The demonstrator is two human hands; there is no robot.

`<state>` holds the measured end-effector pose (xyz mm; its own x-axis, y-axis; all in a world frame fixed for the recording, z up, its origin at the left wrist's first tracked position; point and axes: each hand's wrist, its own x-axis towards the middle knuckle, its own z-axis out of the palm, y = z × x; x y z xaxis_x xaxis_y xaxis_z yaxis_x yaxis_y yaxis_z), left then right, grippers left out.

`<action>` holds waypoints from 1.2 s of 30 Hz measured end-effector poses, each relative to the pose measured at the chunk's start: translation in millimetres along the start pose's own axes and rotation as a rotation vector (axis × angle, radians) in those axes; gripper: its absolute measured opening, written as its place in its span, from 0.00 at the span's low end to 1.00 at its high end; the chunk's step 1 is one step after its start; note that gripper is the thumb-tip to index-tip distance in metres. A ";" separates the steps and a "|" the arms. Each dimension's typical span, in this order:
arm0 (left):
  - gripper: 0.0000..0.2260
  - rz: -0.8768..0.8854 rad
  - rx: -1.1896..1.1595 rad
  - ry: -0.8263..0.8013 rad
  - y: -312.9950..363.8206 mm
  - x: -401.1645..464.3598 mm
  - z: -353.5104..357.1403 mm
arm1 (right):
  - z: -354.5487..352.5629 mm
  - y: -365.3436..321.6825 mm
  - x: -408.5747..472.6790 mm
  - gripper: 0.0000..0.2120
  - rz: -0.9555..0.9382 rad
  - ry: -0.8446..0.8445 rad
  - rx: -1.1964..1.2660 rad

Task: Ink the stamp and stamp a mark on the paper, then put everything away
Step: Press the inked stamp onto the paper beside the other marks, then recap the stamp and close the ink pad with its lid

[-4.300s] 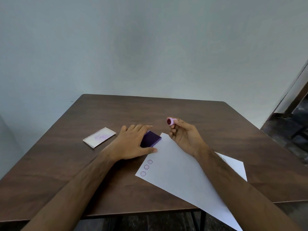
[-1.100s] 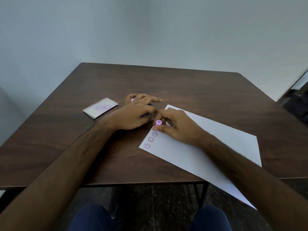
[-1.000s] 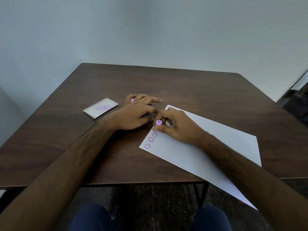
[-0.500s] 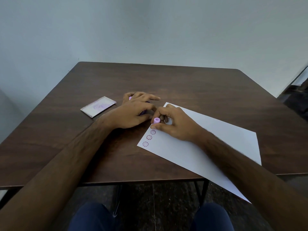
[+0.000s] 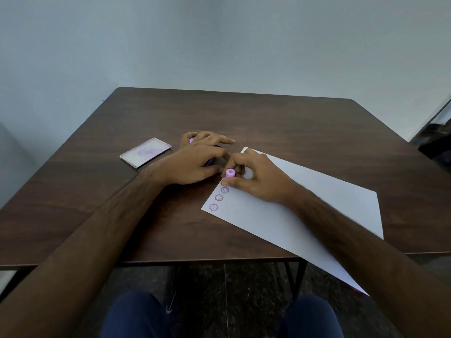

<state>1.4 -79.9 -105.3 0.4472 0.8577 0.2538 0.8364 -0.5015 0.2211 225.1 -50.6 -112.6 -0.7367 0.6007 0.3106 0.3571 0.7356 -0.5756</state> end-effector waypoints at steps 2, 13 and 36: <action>0.08 -0.001 -0.001 -0.003 0.1 0.0 0.2 | 0.0 0.6 -0.3 0.08 0.005 -0.003 0.002; 0.11 -0.023 -0.028 0.001 -1.1 1.7 2.1 | -1.4 -1.4 -2.3 0.07 0.017 -0.001 -0.002; 0.18 -0.459 -0.085 0.320 -48.8 -9.7 -13.9 | -29.1 17.9 11.8 0.10 0.508 0.294 1.054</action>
<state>-48.2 -65.4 -105.4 -0.0857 0.9196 0.3834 0.8883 -0.1038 0.4475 239.5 -21.2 -97.3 -0.4405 0.8964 -0.0487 -0.1770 -0.1399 -0.9742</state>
